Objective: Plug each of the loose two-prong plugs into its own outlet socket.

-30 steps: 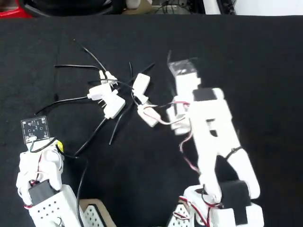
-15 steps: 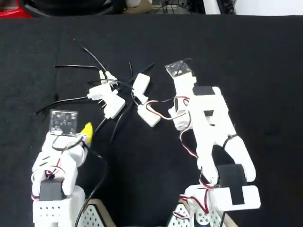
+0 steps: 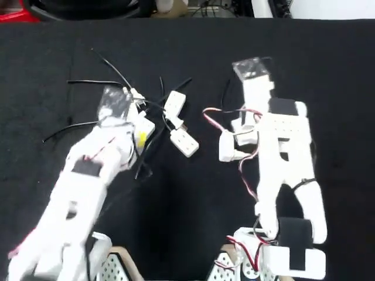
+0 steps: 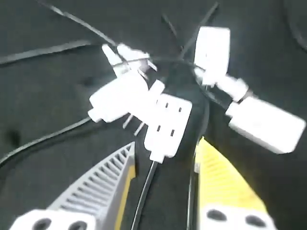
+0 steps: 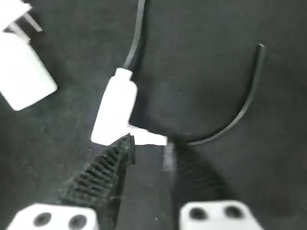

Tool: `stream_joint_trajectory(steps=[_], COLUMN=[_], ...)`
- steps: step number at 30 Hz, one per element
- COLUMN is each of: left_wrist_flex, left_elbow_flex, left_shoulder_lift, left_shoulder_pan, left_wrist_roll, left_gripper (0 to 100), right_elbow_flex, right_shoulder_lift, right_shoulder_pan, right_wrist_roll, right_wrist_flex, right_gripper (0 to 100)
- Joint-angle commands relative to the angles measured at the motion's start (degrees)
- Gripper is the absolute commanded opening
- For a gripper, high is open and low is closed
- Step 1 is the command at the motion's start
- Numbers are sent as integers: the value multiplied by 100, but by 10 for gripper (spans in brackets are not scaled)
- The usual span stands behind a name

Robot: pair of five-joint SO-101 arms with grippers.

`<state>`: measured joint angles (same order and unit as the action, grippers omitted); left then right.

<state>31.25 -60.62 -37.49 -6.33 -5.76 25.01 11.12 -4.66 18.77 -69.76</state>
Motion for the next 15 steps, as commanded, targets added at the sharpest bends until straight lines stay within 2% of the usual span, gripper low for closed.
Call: stream_joint_trajectory(steps=[1, 6, 9, 15], left_wrist_flex=[-158, -176, -176, -176], left_elbow_flex=[1130, 1859, 2009, 1982], left_shoulder_lift=[1741, 2910, 3068, 3130], left_shoulder_pan=[-66, 277, 453, 330], left_wrist_roll=[-264, -299, -316, -484], left_gripper=[207, 207, 207, 202], right_elbow_flex=[-312, -312, -312, -57], right_shoulder_lift=[224, 224, 224, 224], right_shoulder_pan=[-167, -141, -141, -141], right_wrist_roll=[53, 53, 53, 53], right_wrist_flex=[-26, -9, 35, 396], right_gripper=[15, 15, 15, 15])
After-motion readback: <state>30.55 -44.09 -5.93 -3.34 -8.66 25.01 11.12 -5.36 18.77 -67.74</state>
